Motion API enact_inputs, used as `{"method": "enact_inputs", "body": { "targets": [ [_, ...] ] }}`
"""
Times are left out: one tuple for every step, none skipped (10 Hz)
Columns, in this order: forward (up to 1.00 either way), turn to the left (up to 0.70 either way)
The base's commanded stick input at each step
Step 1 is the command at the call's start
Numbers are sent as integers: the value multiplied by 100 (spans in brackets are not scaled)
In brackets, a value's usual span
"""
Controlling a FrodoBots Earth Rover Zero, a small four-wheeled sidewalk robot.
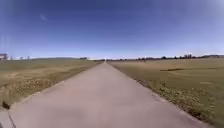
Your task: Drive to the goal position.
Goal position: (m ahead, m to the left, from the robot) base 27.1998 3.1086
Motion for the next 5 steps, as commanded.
{"method": "enact_inputs", "body": {
  "targets": [
    [100, 10],
    [100, 5],
    [100, 1],
    [100, 0],
    [100, 0]
  ]
}}
